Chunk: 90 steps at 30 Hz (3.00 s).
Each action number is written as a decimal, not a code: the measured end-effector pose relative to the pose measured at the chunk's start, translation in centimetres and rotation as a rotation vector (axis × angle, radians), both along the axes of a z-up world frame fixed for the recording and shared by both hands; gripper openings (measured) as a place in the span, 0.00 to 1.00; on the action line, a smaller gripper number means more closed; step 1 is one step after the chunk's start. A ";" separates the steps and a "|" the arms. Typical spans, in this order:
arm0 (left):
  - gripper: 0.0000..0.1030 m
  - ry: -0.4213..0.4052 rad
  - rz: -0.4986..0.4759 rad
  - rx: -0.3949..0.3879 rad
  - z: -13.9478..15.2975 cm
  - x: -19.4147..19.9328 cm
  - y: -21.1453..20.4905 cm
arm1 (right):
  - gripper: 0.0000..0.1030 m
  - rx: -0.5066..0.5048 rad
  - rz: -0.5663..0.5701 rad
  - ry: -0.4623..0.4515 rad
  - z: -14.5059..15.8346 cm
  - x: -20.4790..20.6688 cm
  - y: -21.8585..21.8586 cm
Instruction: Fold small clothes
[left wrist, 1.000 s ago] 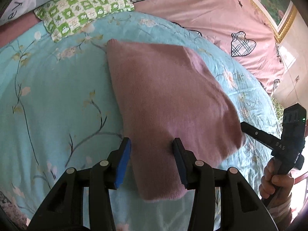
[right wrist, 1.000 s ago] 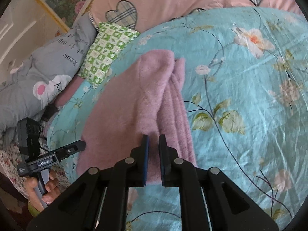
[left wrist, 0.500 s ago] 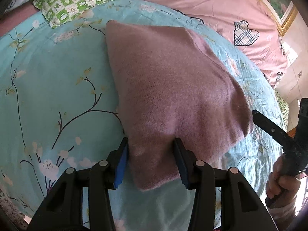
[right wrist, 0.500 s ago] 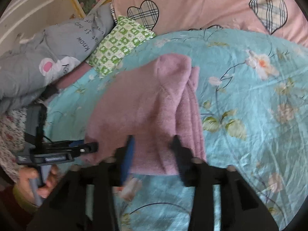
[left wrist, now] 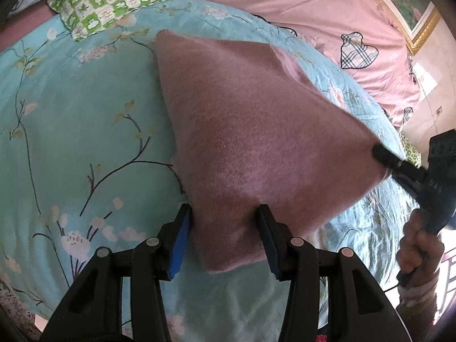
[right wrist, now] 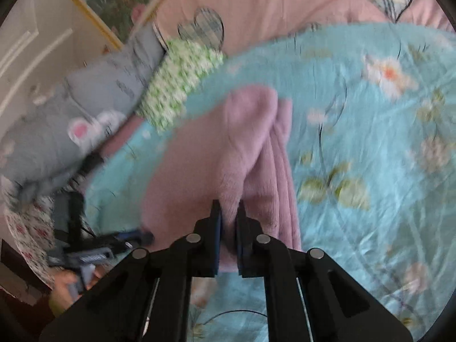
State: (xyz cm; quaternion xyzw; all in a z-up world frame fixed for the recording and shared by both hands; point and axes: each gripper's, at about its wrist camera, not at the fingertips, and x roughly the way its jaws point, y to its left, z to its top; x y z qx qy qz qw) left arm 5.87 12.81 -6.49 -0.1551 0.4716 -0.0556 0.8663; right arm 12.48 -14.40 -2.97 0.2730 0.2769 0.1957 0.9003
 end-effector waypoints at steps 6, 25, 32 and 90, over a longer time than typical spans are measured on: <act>0.48 0.044 0.014 -0.046 -2.1 0.0 0.8 | 0.03 -0.078 -0.053 0.145 -4.6 1.7 -1.1; 0.47 -0.033 0.078 -0.048 1.9 -0.5 3.4 | 0.04 -0.072 -0.025 -0.004 2.2 0.9 1.6; 0.51 0.038 0.045 -0.018 -1.6 2.0 1.1 | 0.00 -0.107 -0.028 0.177 -2.8 5.0 3.5; 0.86 -0.248 0.083 0.353 2.1 -11.9 -4.8 | 0.84 -0.312 -0.072 -0.091 -3.1 -12.7 5.9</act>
